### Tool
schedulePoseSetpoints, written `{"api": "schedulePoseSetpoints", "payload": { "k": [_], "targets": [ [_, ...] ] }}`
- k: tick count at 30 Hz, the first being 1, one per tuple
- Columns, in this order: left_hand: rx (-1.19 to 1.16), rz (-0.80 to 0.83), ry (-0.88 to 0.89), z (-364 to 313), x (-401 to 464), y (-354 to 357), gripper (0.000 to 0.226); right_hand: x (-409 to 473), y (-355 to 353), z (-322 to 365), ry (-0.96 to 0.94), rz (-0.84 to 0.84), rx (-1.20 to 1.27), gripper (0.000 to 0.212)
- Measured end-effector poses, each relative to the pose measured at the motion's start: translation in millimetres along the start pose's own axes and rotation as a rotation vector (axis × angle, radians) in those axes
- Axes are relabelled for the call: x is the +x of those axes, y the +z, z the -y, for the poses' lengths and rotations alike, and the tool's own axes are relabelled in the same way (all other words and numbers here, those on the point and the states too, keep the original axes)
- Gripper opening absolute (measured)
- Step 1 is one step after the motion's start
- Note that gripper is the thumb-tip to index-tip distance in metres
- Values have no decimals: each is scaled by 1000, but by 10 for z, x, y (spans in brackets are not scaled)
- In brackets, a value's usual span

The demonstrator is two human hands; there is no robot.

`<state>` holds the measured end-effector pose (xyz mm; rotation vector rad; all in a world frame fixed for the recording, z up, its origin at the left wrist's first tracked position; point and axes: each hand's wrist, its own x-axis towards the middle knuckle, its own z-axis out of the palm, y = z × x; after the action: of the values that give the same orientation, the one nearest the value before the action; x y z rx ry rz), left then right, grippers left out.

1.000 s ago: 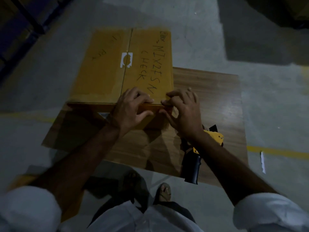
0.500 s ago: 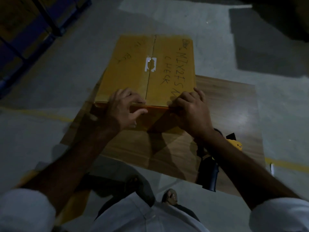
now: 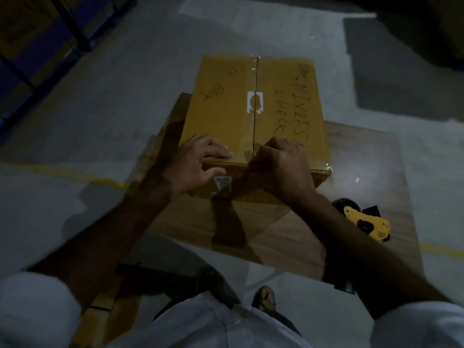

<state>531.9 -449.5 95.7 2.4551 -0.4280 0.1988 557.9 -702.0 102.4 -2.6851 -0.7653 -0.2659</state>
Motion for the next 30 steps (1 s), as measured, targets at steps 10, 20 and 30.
{"api": "schedulePoseSetpoints", "payload": {
  "k": [10,20,30],
  "targets": [
    [49,-237,-142,275,-309,54,61,27,264,376,45,-19,7,41],
    [-194,-276,-217,617,-511,-122,67,468,524,853,-28,-68,125,39],
    [-316,-116,-8,980,-578,-351,40,607,590,1069,15,-57,233,39]
  ]
}}
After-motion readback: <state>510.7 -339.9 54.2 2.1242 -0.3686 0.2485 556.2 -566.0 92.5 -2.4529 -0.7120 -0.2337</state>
